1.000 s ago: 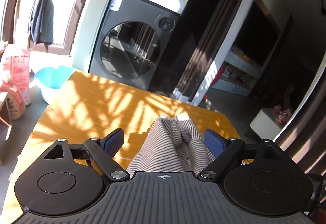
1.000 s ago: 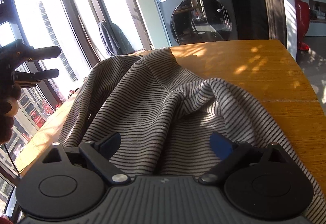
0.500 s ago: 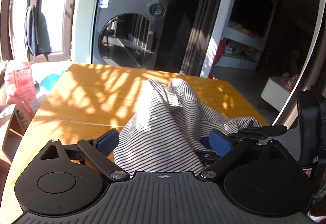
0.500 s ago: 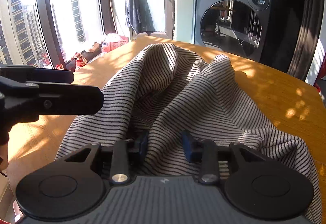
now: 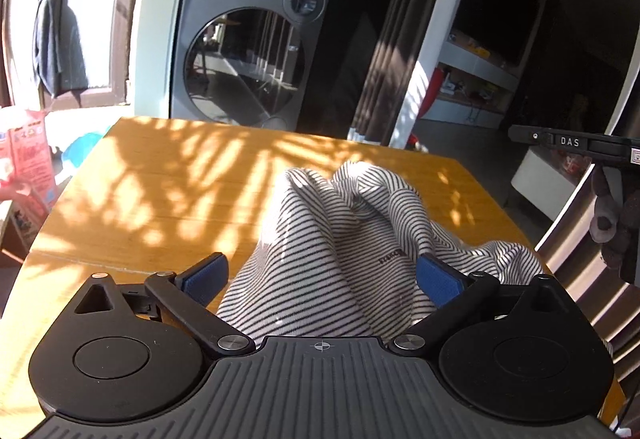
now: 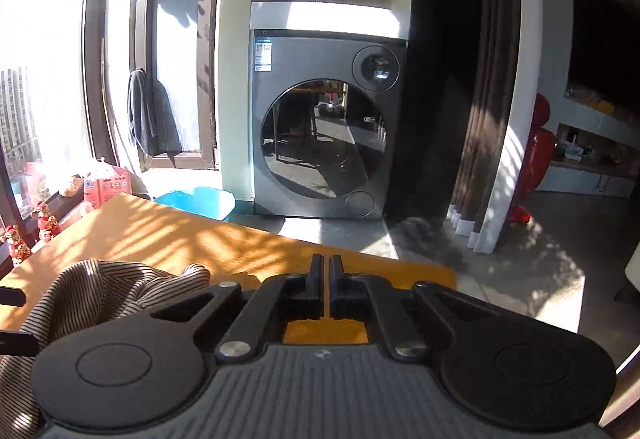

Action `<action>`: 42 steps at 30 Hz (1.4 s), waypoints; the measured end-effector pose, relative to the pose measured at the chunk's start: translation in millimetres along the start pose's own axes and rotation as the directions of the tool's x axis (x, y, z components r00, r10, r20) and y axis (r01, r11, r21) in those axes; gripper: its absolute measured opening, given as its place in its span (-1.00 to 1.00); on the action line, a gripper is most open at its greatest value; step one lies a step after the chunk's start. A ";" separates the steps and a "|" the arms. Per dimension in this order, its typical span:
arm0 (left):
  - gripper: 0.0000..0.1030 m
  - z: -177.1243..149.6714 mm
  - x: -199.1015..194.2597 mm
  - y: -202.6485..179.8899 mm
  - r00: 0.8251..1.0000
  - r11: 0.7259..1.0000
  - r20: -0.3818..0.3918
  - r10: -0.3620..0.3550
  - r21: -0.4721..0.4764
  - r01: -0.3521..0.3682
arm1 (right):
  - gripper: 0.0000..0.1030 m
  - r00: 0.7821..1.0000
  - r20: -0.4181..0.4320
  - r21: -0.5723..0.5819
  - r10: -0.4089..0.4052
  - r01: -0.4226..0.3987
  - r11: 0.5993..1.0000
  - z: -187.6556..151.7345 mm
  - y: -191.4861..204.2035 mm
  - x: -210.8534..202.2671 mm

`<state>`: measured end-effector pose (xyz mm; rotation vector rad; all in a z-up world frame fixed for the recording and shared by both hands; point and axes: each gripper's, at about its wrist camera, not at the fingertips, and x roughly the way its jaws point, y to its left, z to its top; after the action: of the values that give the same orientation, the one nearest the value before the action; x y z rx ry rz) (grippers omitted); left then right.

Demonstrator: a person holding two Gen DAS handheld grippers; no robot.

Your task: Fold clothes

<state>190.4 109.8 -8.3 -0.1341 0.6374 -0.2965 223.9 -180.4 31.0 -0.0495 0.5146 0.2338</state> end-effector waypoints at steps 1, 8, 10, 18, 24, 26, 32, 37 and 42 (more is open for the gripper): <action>0.92 1.7 9.3 -3.1 1.000 0.999 -0.019 0.011 0.030 -0.010 | -0.84 0.997 -0.031 0.030 0.076 -0.075 0.997 -8.7 4.3 -1.2; -0.41 10.8 53.8 -3.1 0.985 0.979 -0.094 0.143 0.163 -0.126 | 0.38 0.970 -0.094 0.082 0.226 -0.219 0.972 -42.2 78.0 23.3; -0.44 15.6 52.2 5.8 0.981 0.973 -0.064 0.182 0.158 -0.171 | 0.42 0.965 -0.127 0.005 0.227 -0.228 0.974 -51.2 105.1 33.1; -0.45 13.6 56.1 28.8 0.971 0.957 -0.051 0.235 0.187 -0.222 | -0.88 0.989 -0.103 -0.289 0.106 -0.132 0.948 -37.0 95.4 30.4; -0.30 26.9 68.6 52.3 0.971 0.966 -0.063 0.232 0.129 -0.223 | -0.89 0.973 0.050 -0.315 -0.227 0.231 0.920 3.2 23.7 44.8; -0.13 30.4 68.5 58.5 0.973 0.971 -0.061 0.222 0.104 -0.215 | -0.88 0.966 -0.004 -0.287 -0.257 0.245 0.926 -6.0 7.5 67.2; 0.02 40.0 43.8 55.6 0.974 0.973 -0.003 0.225 0.045 -0.224 | -0.87 0.959 -0.057 -0.262 -0.277 0.253 0.931 -38.3 1.7 106.1; 0.58 46.4 2.4 43.1 0.981 0.988 0.121 0.152 -0.037 -0.149 | -0.31 0.967 0.020 -0.171 -0.253 0.252 0.952 -25.8 -0.3 73.7; 0.66 39.2 6.8 36.5 0.995 0.995 0.095 -0.005 -0.097 0.014 | -0.06 0.994 0.086 -0.040 0.061 -0.057 0.998 -27.0 2.3 13.2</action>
<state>227.8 143.6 11.3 -0.2442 0.5570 -0.2668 221.5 -178.3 1.0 -0.0608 0.4251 0.3021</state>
